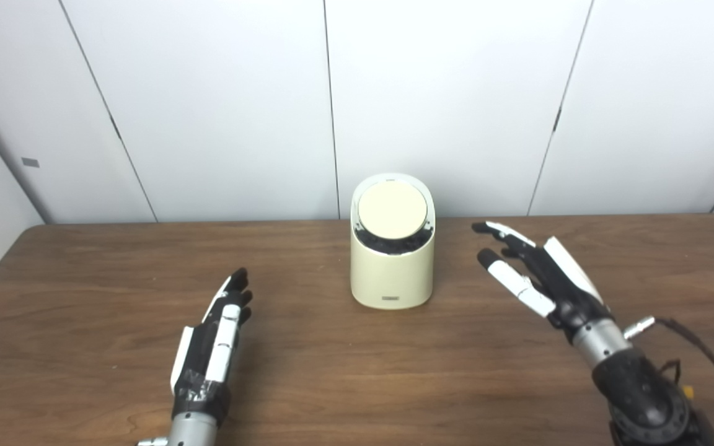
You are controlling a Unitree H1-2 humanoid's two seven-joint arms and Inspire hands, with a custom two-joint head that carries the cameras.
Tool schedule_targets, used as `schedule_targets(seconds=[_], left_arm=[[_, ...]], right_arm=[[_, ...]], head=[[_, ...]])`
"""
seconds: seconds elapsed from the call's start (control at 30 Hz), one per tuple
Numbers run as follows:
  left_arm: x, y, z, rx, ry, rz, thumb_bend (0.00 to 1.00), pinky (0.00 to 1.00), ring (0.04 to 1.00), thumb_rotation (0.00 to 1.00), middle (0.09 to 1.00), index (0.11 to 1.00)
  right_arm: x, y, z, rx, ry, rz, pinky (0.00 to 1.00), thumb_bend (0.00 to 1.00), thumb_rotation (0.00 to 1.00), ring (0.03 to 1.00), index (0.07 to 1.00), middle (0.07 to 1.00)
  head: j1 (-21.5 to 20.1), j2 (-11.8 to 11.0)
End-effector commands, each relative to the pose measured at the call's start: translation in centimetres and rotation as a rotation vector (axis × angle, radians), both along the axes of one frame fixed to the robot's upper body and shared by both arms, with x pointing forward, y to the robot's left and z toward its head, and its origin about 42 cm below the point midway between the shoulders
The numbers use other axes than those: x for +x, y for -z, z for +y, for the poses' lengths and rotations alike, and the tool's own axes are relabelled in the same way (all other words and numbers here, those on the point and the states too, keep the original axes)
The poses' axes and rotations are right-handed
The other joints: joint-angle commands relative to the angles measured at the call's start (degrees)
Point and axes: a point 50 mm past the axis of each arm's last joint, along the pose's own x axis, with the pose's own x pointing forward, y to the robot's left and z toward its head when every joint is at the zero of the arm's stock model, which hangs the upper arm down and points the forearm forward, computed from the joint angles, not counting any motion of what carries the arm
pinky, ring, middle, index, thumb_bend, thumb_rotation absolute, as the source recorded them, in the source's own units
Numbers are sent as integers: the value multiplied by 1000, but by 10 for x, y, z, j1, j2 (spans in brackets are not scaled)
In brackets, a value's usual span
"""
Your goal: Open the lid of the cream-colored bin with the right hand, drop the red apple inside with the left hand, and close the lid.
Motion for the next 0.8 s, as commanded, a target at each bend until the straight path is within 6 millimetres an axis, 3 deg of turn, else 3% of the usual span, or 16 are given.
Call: schedule_targets(seconds=[0.0,0.1,0.23,0.4,0.53,0.77], left_arm=[[-3,-9,7,66,5,-80,451,959,946,858,957,951],[-11,4,15,121,-4,-82,474,951,945,875,950,950],[-21,16,22,94,-20,-75,433,959,947,869,950,950],[-33,25,29,92,-41,-35,459,956,951,881,961,968],[-41,32,32,127,-47,-15,535,965,955,871,964,979],[-51,42,31,102,-63,-19,559,958,949,817,966,979]], right_arm=[[1,-7,0,86,2,-49,806,528,1000,897,912,927],[-5,10,2,187,21,-1,861,538,1000,941,940,959],[-11,28,0,196,62,44,933,530,1000,971,965,980],[-25,46,-2,246,102,68,935,508,1000,965,962,973],[-37,55,-1,303,112,50,954,497,1000,974,953,982],[-54,74,-7,413,147,28,1000,461,1000,1000,956,994]], head=[[-2,2],[-3,1],[-3,5],[-1,9],[-4,12],[-3,17]])
